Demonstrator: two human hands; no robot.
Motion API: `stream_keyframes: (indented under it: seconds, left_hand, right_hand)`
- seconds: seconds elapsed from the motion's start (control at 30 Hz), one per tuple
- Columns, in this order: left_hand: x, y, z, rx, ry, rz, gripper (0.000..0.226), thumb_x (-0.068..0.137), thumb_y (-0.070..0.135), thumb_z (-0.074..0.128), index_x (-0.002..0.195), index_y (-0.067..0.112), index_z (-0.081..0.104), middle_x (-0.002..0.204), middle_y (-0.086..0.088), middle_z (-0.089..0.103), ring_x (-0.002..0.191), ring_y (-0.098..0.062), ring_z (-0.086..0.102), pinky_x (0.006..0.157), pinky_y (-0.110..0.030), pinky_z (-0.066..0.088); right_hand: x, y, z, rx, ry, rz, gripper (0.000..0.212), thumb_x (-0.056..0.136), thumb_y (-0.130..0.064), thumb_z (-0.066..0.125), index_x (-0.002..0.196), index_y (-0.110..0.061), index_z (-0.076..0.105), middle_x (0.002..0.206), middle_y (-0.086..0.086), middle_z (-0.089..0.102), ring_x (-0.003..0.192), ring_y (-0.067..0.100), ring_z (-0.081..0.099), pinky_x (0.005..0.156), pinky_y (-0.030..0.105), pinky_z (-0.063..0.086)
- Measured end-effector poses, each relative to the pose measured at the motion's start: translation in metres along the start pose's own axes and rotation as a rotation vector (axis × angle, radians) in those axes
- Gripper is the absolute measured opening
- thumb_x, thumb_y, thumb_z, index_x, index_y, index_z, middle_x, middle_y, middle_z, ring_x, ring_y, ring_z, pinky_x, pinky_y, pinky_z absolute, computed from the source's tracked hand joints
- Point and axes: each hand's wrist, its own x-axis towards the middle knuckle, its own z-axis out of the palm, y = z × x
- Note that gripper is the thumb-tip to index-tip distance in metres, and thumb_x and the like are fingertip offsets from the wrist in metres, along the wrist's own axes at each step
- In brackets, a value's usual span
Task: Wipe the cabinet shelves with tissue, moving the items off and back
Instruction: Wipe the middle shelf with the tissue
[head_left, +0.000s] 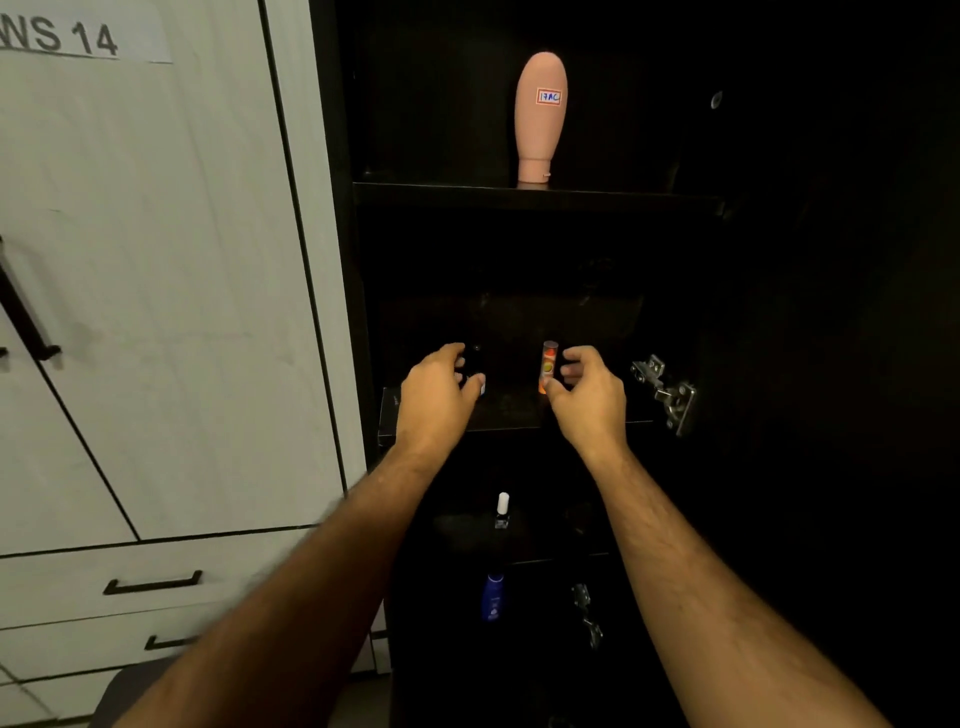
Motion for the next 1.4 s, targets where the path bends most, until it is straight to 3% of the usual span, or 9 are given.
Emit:
stream_keyframes:
  seconds: [0.27, 0.4, 0.53, 0.7, 0.77, 0.93, 1.07, 1.2, 1.4]
  left_hand:
    - [0.021, -0.008, 0.028, 0.064, -0.028, -0.161, 0.055, 0.086, 0.025, 0.072, 0.135, 0.014, 0.051, 0.122, -0.004, 0.063, 0.109, -0.015, 0.062, 0.090, -0.027, 0.050]
    - [0.028, -0.007, 0.035, 0.096, -0.037, -0.200, 0.050, 0.086, 0.024, 0.073, 0.131, 0.012, 0.054, 0.118, -0.004, 0.065, 0.108, -0.016, 0.063, 0.090, -0.027, 0.051]
    - [0.031, -0.006, 0.041, 0.125, -0.039, -0.230, 0.045, 0.085, 0.025, 0.074, 0.125, 0.012, 0.058, 0.107, -0.003, 0.068, 0.100, -0.015, 0.065, 0.081, -0.022, 0.048]
    - [0.029, -0.004, 0.045, 0.149, -0.034, -0.258, 0.046, 0.086, 0.025, 0.073, 0.127, 0.013, 0.057, 0.110, -0.004, 0.067, 0.104, -0.016, 0.064, 0.087, -0.028, 0.051]
    - [0.025, -0.002, 0.043, 0.146, -0.018, -0.256, 0.046, 0.086, 0.025, 0.072, 0.128, 0.013, 0.057, 0.111, -0.004, 0.067, 0.106, -0.017, 0.064, 0.088, -0.028, 0.051]
    - [0.006, 0.003, 0.028, 0.120, 0.050, -0.207, 0.047, 0.087, 0.031, 0.071, 0.129, 0.016, 0.058, 0.112, 0.001, 0.068, 0.107, -0.014, 0.063, 0.088, -0.025, 0.046]
    - [-0.014, -0.002, 0.008, 0.018, 0.106, -0.227, 0.040, 0.085, 0.031, 0.073, 0.122, 0.018, 0.063, 0.100, 0.007, 0.068, 0.092, -0.007, 0.063, 0.080, -0.017, 0.044]
    - [-0.044, -0.010, -0.016, -0.050, 0.115, -0.271, 0.037, 0.086, 0.029, 0.073, 0.119, 0.017, 0.063, 0.088, 0.015, 0.060, 0.074, 0.005, 0.056, 0.065, -0.005, 0.041]
    - [-0.109, -0.049, -0.080, -0.116, 0.152, -0.352, 0.018, 0.083, 0.027, 0.073, 0.099, 0.023, 0.067, 0.079, 0.012, 0.063, 0.065, 0.000, 0.059, 0.058, -0.009, 0.041]
  right_hand:
    - [0.032, 0.010, 0.016, -0.054, -0.099, 0.040, 0.043, 0.080, -0.027, 0.077, 0.116, -0.018, 0.056, 0.082, -0.013, 0.059, 0.087, 0.012, 0.064, 0.085, 0.042, 0.054]
    - [0.040, 0.018, 0.026, -0.084, -0.093, 0.033, 0.040, 0.079, -0.028, 0.078, 0.111, -0.020, 0.057, 0.069, -0.016, 0.058, 0.089, 0.012, 0.065, 0.098, 0.048, 0.046]
    - [0.046, 0.028, 0.032, -0.101, -0.094, 0.020, 0.029, 0.078, -0.025, 0.078, 0.101, -0.025, 0.061, 0.077, -0.012, 0.067, 0.092, 0.011, 0.065, 0.107, 0.049, 0.039]
    - [0.046, 0.029, 0.028, -0.136, -0.117, -0.002, 0.014, 0.083, -0.027, 0.073, 0.088, -0.029, 0.060, 0.077, -0.011, 0.069, 0.087, 0.005, 0.059, 0.118, 0.048, 0.017]
    - [0.045, 0.029, 0.028, -0.109, -0.118, -0.009, 0.014, 0.083, -0.027, 0.073, 0.083, -0.030, 0.059, 0.075, -0.011, 0.069, 0.085, 0.004, 0.061, 0.118, 0.047, 0.018]
    - [0.030, 0.024, 0.030, 0.031, -0.087, -0.045, 0.011, 0.083, -0.021, 0.074, 0.087, -0.025, 0.065, 0.068, -0.017, 0.059, 0.073, 0.003, 0.061, 0.092, 0.044, 0.052]
    - [0.002, -0.001, 0.022, 0.149, -0.102, -0.047, 0.007, 0.085, -0.021, 0.071, 0.089, -0.021, 0.066, 0.072, -0.013, 0.062, 0.067, 0.002, 0.059, 0.066, 0.022, 0.050]
    - [-0.037, -0.025, 0.022, 0.320, -0.185, -0.029, 0.009, 0.085, -0.023, 0.071, 0.087, -0.027, 0.064, 0.075, -0.012, 0.065, 0.070, 0.001, 0.063, 0.064, 0.019, 0.050]
    - [-0.111, -0.061, 0.050, 0.495, -0.348, -0.066, 0.012, 0.087, -0.020, 0.068, 0.090, -0.031, 0.063, 0.080, -0.011, 0.068, 0.077, 0.006, 0.067, 0.065, 0.028, 0.058]
